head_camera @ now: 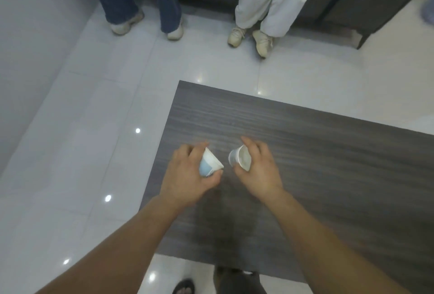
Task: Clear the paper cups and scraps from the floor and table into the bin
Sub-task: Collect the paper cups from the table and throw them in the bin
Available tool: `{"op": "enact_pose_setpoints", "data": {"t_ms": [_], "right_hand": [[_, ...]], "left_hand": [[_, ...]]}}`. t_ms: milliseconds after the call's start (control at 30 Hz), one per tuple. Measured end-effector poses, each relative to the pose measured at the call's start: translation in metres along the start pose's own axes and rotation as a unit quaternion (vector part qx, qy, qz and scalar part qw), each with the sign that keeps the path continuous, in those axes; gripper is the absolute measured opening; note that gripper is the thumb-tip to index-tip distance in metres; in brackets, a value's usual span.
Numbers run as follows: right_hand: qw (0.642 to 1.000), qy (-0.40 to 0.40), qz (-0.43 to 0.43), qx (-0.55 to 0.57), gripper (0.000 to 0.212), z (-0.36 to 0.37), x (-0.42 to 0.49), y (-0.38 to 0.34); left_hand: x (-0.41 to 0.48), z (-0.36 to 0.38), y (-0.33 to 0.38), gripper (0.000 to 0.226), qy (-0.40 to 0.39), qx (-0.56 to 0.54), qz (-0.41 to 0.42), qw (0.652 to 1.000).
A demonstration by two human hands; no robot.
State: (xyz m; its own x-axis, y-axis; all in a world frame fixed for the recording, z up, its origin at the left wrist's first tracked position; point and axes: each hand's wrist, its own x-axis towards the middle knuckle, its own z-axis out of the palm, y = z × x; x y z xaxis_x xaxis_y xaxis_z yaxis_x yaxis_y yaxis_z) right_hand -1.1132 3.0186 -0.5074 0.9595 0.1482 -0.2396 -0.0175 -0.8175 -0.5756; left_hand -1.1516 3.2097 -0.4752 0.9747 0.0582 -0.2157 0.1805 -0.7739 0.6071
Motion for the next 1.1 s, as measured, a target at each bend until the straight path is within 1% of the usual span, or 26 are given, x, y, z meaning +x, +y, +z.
{"op": "enact_pose_setpoints", "data": {"t_ms": [100, 233, 300, 367, 433, 500, 567, 700, 833, 967, 1100], "right_hand": [[1.0, 0.022, -0.005, -0.016, 0.069, -0.028, -0.064, -0.022], [0.998, 0.052, 0.022, -0.033, 0.066, -0.063, -0.163, -0.04], [0.996, 0.072, 0.036, -0.025, 0.067, -0.076, -0.214, -0.041], [0.993, 0.101, 0.057, -0.022, 0.067, -0.09, -0.262, -0.037], [0.987, 0.139, 0.083, -0.012, 0.067, -0.104, -0.307, -0.028], [0.977, 0.184, 0.111, -0.005, 0.066, -0.118, -0.35, -0.015], [0.964, 0.223, 0.145, -0.002, 0.065, -0.132, -0.395, 0.004], [0.935, 0.286, 0.206, 0.024, 0.066, -0.154, -0.481, 0.052], [0.895, 0.353, 0.272, 0.033, 0.065, -0.174, -0.572, 0.111], [0.854, 0.392, 0.34, 0.031, 0.064, -0.196, -0.683, 0.178], [0.811, 0.427, 0.399, 0.01, 0.062, -0.218, -0.791, 0.235]], "left_hand": [[-0.045, -0.017, 0.02, 0.074, -0.011, 0.003, 0.031, 0.999], [-0.112, -0.039, 0.047, 0.063, -0.023, -0.038, 0.079, 0.996], [-0.144, -0.044, 0.065, 0.068, -0.031, -0.053, 0.089, 0.994], [-0.173, -0.046, 0.089, 0.08, -0.044, -0.039, 0.112, 0.992], [-0.201, -0.043, 0.117, 0.09, -0.074, -0.018, 0.149, 0.986], [-0.227, -0.036, 0.147, 0.088, -0.102, -0.002, 0.198, 0.975], [-0.252, -0.025, 0.18, 0.081, -0.118, 0.023, 0.243, 0.963], [-0.3, 0.012, 0.248, 0.069, -0.121, 0.09, 0.345, 0.926], [-0.359, 0.075, 0.326, 0.065, -0.15, 0.102, 0.426, 0.886], [-0.441, 0.156, 0.407, 0.069, -0.204, 0.094, 0.493, 0.841], [-0.523, 0.235, 0.474, 0.072, -0.259, 0.099, 0.559, 0.781]]}}
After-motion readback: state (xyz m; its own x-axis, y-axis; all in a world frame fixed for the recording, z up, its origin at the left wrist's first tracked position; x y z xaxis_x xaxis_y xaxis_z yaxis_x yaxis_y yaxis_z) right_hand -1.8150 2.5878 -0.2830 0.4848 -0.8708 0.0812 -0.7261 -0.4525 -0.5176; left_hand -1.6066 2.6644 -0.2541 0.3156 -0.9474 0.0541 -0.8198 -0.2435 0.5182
